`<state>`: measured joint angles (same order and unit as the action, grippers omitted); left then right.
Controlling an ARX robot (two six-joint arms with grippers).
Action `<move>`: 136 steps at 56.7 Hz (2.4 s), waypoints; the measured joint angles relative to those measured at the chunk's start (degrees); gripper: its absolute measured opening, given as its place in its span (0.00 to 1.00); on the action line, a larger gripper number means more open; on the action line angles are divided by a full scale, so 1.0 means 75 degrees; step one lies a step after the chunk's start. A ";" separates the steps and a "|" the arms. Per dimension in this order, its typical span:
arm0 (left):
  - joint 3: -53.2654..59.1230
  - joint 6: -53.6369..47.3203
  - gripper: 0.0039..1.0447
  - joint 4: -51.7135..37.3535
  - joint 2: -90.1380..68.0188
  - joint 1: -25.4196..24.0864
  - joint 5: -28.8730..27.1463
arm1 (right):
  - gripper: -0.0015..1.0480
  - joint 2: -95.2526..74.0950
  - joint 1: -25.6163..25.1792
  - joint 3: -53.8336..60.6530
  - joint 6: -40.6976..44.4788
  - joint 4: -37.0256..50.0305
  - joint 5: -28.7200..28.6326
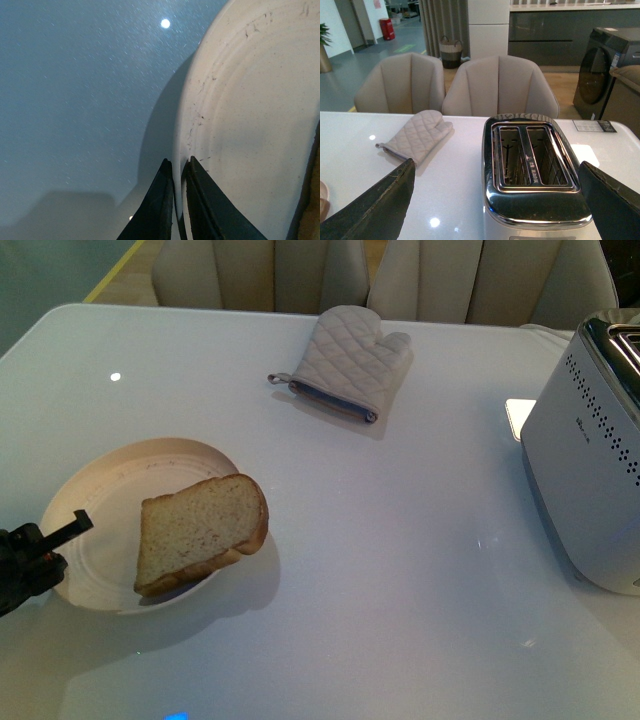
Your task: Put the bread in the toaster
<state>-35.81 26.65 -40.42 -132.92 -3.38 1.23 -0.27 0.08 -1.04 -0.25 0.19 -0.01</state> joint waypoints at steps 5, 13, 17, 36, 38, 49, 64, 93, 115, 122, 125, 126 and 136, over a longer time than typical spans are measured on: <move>0.0052 0.0216 0.04 0.0085 0.0050 0.0367 -0.0076 | 0.91 0.0000 0.0000 0.0000 0.0000 0.0000 -0.0003; 0.0058 0.0391 0.04 0.0184 0.0076 0.0985 -0.0230 | 0.91 0.0000 0.0000 0.0000 0.0000 0.0000 0.0000; 0.0055 0.0501 0.04 0.0239 0.0085 0.1282 -0.0318 | 0.91 0.0000 0.0000 0.0000 -0.0003 0.0000 0.0000; -0.0530 0.1244 0.04 0.0836 0.0032 0.3238 -0.0428 | 0.91 0.0000 0.0000 0.0000 -0.0003 0.0000 0.0000; -0.0632 0.1253 0.04 0.0880 -0.0003 0.3418 -0.0431 | 0.91 0.0000 0.0000 0.0000 -0.0003 0.0000 0.0000; -0.0886 0.1253 0.04 0.1032 -0.0096 0.3864 -0.0423 | 0.91 0.0000 0.0000 0.0000 0.0000 0.0000 0.0000; -0.0994 0.1192 0.10 0.1043 -0.0154 0.4033 -0.0361 | 0.91 0.0000 0.0000 0.0000 0.0000 0.0000 0.0000; 0.0618 0.1122 0.95 0.0370 0.1818 0.2471 -0.0058 | 0.91 0.0000 0.0000 0.0000 -0.0003 0.0000 0.0000; 0.2267 0.0938 0.93 0.0764 0.6528 0.0927 0.1064 | 0.91 0.0000 0.0000 0.0000 0.0000 0.0000 0.0000; 0.3159 0.0997 0.93 0.2025 0.9635 0.0294 0.1617 | 0.91 0.0000 0.0000 0.0000 0.0000 0.0000 0.0000; 0.3348 0.1058 0.93 0.2465 1.0553 0.0122 0.1789 | 0.91 0.0000 0.0000 0.0000 -0.0003 0.0000 0.0000; 0.3410 0.1090 0.93 0.2640 1.0891 0.0067 0.1833 | 0.91 0.0000 0.0000 0.0000 0.0000 0.0000 0.0000; 0.4418 -0.0236 0.80 0.1580 1.2756 0.0321 0.0443 | 0.91 0.0000 0.0000 0.0000 0.0000 0.0000 0.0000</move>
<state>-2.68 24.88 -28.58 -37.26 -0.97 4.56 -0.27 0.08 -1.04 -0.25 0.19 -0.01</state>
